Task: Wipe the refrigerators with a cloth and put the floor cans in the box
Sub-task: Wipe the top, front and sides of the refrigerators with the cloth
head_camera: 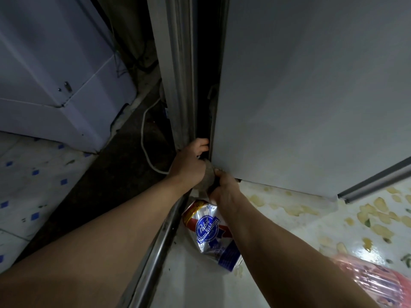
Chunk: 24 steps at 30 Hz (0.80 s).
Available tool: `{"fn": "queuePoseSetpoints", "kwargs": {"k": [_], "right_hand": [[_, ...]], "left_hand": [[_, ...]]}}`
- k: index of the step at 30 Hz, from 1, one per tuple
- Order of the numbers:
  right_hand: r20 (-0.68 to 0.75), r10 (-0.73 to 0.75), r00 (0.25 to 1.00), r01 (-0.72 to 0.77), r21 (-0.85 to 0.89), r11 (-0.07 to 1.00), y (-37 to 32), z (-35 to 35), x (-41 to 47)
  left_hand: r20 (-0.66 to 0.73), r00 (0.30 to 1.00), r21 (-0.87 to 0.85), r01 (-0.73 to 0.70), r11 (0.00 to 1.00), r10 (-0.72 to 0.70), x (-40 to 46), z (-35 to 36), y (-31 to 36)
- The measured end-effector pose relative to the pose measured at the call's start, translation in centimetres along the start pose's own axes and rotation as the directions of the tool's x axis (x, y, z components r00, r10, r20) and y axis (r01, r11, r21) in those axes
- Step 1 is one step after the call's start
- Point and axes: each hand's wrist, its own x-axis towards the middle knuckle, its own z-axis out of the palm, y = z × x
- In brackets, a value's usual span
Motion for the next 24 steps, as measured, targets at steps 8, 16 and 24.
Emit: {"fn": "queuePoseSetpoints", "kwargs": {"k": [8, 16, 24], "right_hand": [[0.033, -0.020, 0.999, 0.019, 0.026, 0.999, -1.4, -0.7, -1.2], [0.010, -0.119, 0.993, 0.115, 0.185, 0.976, -3.0, -2.2, -1.9], [-0.059, -0.216, 0.975, 0.223, 0.135, 0.965, -4.3, -5.9, -2.2]], "left_hand": [[-0.016, 0.999, -0.069, 0.038, 0.997, -0.039, -0.1, 0.9, 0.5], [-0.050, 0.997, -0.105, 0.045, 0.993, -0.050, -0.2, 1.6, 0.7], [-0.092, 0.994, -0.107, 0.044, 0.993, -0.054, -0.7, 2.3, 0.9]]}}
